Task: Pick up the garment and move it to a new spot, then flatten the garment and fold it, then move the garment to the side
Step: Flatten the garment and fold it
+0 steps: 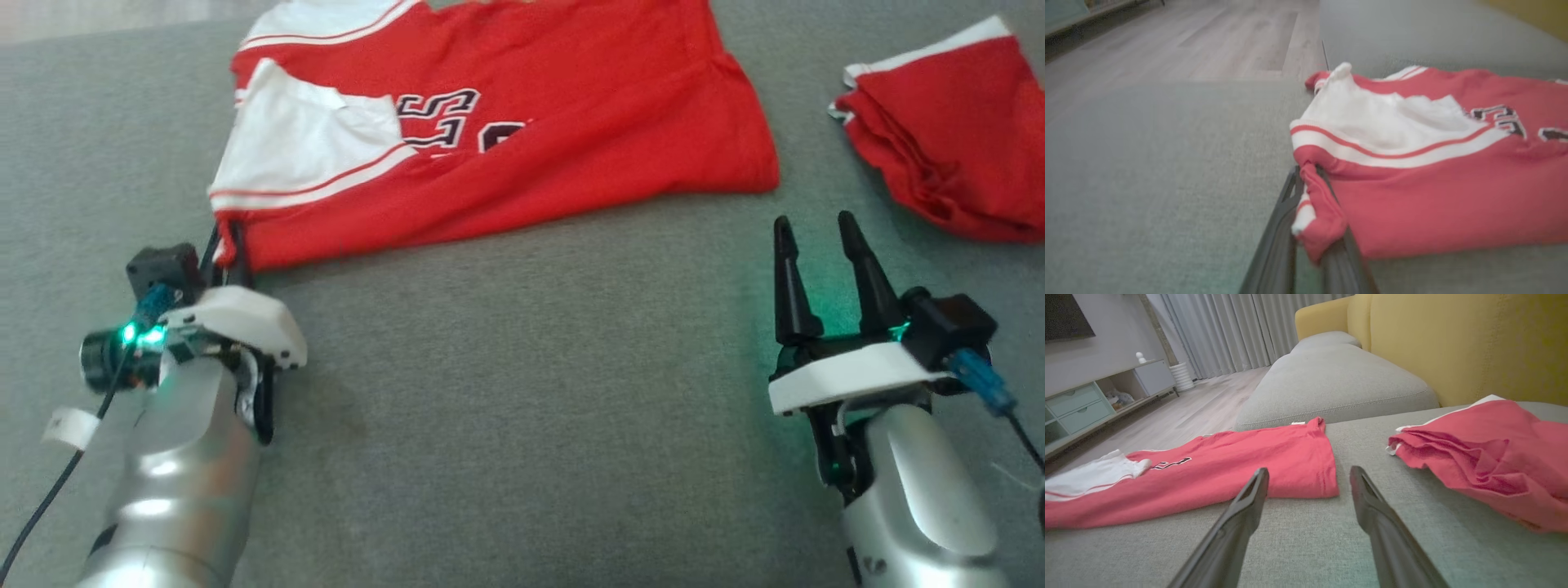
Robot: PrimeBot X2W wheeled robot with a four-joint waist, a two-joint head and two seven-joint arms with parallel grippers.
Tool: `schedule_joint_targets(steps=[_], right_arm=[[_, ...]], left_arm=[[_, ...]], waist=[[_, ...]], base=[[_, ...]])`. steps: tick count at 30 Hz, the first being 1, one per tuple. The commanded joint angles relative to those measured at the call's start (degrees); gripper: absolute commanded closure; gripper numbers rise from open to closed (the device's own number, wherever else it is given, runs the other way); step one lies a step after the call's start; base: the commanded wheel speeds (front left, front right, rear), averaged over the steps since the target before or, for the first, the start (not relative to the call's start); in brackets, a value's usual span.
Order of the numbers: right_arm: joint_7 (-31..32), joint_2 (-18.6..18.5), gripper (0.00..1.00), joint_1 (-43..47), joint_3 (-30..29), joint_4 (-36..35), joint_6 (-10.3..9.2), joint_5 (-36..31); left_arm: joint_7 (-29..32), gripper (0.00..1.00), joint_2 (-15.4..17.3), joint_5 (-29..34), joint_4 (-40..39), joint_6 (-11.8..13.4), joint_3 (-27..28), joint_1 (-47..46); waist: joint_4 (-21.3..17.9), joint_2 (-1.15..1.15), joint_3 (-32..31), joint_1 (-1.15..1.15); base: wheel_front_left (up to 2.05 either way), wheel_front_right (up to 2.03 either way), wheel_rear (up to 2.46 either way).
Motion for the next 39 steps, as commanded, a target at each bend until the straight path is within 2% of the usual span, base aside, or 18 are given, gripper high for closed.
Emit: schedule_joint_targets(steps=[1,4,7,11,17,24,25,26,27,33,35,39], right_arm=[[-0.3,0.0,0.00,-2.3,1.1,-0.9,-0.04,-0.9],[2.0,0.0,0.00,-4.5,-0.8,2.0,-0.04,-2.9],[5.6,0.0,0.00,-8.1,-3.2,5.1,-0.04,-4.7],[11.7,0.0,0.00,-13.6,-6.0,11.7,-0.04,-5.9],[18.0,0.0,0.00,-21.2,-10.3,24.1,-0.04,-10.8],[21.1,0.0,0.00,-26.7,-12.6,34.6,-0.04,-17.4],[20.8,0.0,0.25,-27.1,-12.8,35.5,-0.04,-17.8],[20.1,0.0,0.81,-27.5,-12.9,36.3,-0.04,-17.8],[19.2,0.0,1.00,-27.8,-12.9,37.0,-0.04,-17.9],[10.5,0.0,1.00,-26.8,-13.3,38.9,-0.04,-17.7],[6.3,0.0,1.00,-25.0,-13.3,39.9,-0.04,-15.8],[2.7,0.0,1.00,-21.8,-12.7,41.1,-0.04,-12.2]], left_arm=[[-1.0,1.00,1.7,-0.5,-2.2,-0.3,1.6,-0.8],[-1.7,1.00,1.0,-0.2,-7.7,-0.9,1.8,-0.7],[-1.7,1.00,0.4,0.9,-16.9,-0.8,2.7,1.2],[-1.8,1.00,-0.8,2.5,-24.8,-1.6,2.5,4.4],[-1.8,1.00,-2.1,4.7,-27.7,-3.5,0.0,6.4],[-1.8,1.00,-2.6,6.1,-27.2,-3.8,-1.2,6.6],[-1.8,1.00,-2.7,6.1,-27.0,-3.8,-1.2,6.6],[-1.8,1.00,-2.7,6.2,-26.8,-3.8,-1.2,6.7],[-1.8,1.00,-2.6,6.4,-26.4,-3.8,-1.2,6.8],[-1.8,1.00,-1.0,7.1,-23.6,-3.3,-0.9,8.9],[-1.8,1.00,-0.2,7.3,-22.0,-3.3,-1.0,10.7],[-1.8,1.00,0.8,7.7,-20.7,-3.2,-1.4,13.7]], waist=[[0.8,0.00,-0.6,0.00],[2.5,0.00,-1.1,0.00],[4.0,0.00,-1.2,0.00],[5.8,0.00,-0.8,0.00],[7.8,0.00,0.1,0.00],[8.6,0.00,0.7,0.00],[8.6,0.00,0.6,0.00],[8.6,0.00,0.5,0.00],[8.5,0.00,0.3,0.00],[7.1,0.00,-2.6,0.00],[6.1,0.00,-4.9,0.00],[4.8,0.00,-8.6,0.00]], base=[[0.00,0.00,0.00],[0.00,0.00,0.00],[0.00,0.00,0.00],[0.00,0.00,0.00],[0.00,0.00,0.00],[0.00,0.00,0.00],[0.00,0.00,0.00],[0.00,0.00,0.00],[0.00,0.00,0.00],[0.00,0.00,0.00],[0.00,0.00,0.00],[0.00,0.00,0.00]])
